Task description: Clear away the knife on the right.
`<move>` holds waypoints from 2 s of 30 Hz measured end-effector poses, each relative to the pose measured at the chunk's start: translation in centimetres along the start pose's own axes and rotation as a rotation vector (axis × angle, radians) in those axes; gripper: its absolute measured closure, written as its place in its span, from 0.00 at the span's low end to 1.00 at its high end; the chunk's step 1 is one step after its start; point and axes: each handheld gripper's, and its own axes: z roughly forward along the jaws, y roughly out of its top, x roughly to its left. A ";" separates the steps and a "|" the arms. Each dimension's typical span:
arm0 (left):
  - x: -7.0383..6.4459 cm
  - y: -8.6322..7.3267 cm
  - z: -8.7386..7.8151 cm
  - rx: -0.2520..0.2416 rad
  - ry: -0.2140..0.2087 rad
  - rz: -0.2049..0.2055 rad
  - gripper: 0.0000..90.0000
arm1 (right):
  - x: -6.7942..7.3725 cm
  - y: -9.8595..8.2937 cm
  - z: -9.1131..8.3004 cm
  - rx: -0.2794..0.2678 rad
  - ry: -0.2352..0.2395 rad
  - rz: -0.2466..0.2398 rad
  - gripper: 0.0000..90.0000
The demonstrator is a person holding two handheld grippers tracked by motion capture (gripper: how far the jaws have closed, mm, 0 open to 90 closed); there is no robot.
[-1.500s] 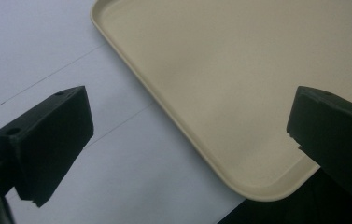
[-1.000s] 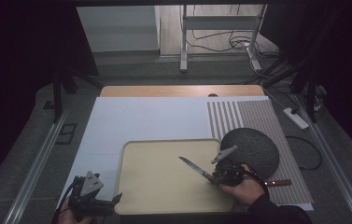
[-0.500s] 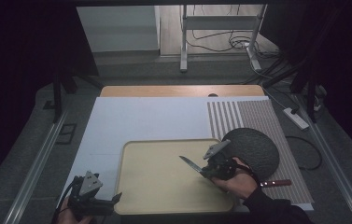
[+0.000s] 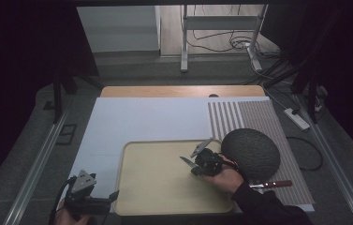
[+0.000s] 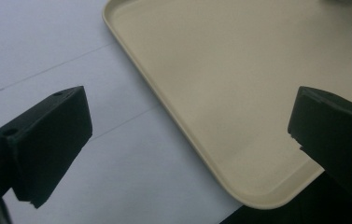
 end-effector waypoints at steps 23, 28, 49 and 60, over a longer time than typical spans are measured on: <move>-0.1 0.0 0.0 -0.002 -0.006 0.016 0.00 | -2.7 -3.2 -2.1 0.018 -0.048 0.132 1.00; -0.1 0.0 0.0 0.000 -0.005 0.017 0.00 | -3.0 -4.1 -2.8 0.029 -0.064 0.150 1.00; -0.2 0.0 0.0 0.001 -0.004 0.018 0.00 | -0.9 -6.6 -4.2 0.056 -0.053 0.157 1.00; -0.1 0.0 -0.1 -0.009 -0.005 0.016 0.00 | -1.2 -6.3 -5.5 -0.039 -0.088 0.157 0.76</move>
